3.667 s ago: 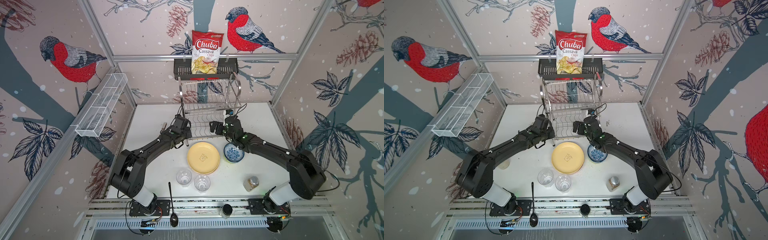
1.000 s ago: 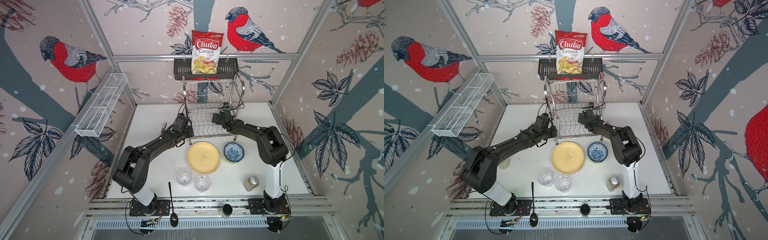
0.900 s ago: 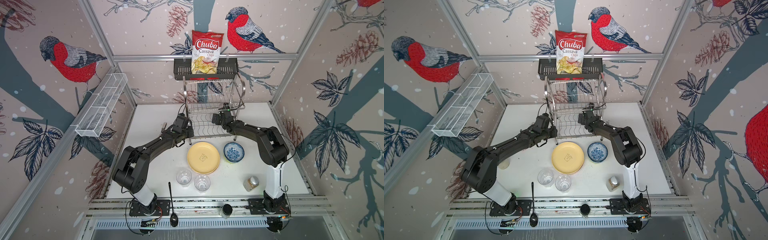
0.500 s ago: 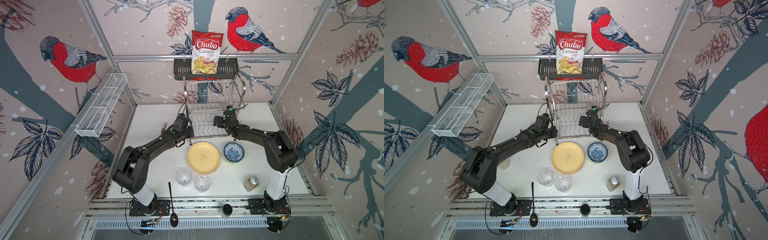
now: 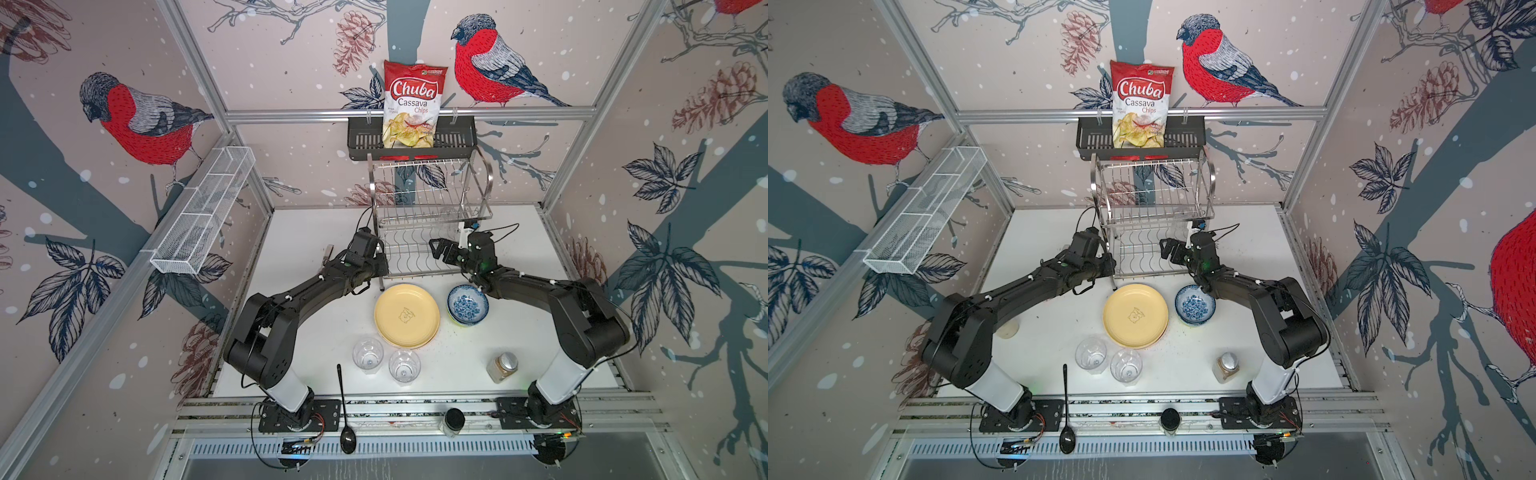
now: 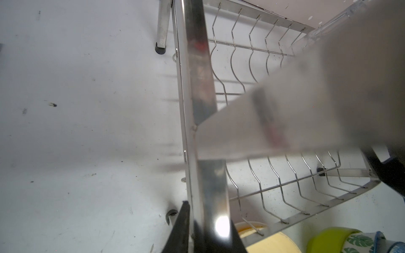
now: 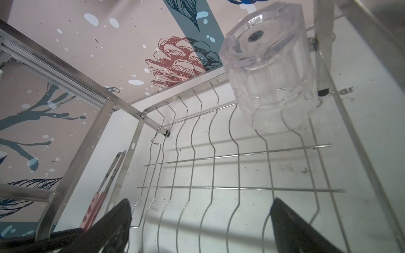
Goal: Unload the mixed dishes from the dish rack
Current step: 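Lower the right gripper around the clear glass in the rack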
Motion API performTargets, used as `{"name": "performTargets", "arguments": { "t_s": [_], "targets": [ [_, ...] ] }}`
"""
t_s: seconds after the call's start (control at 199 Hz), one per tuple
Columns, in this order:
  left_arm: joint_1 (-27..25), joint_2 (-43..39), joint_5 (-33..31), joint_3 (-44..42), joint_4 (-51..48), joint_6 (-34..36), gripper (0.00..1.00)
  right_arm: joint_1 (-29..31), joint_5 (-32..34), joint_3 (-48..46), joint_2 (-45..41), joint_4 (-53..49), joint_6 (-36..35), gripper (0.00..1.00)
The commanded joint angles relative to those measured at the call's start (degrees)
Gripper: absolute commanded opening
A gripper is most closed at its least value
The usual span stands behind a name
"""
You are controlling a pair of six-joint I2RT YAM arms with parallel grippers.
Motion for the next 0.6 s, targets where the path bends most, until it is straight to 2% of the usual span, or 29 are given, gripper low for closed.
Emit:
{"name": "performTargets", "arguments": {
  "t_s": [0.0, 0.266, 0.597],
  "targets": [
    [0.1, -0.3, 2.2, 0.2, -4.1, -0.4, 0.09, 1.6, -0.3, -0.7, 1.3, 7.8, 2.6, 0.99],
    [0.1, 0.7, 2.5, 0.6, -4.2, -0.1, 0.09, 5.0, -4.0, 4.6, 8.5, 14.0, 7.2, 0.99],
    [0.2, 1.0, 2.7, 0.7, -4.3, 0.0, 0.09, 4.5, -2.1, 14.6, 17.4, 12.7, 4.8, 0.99]
  ]
}}
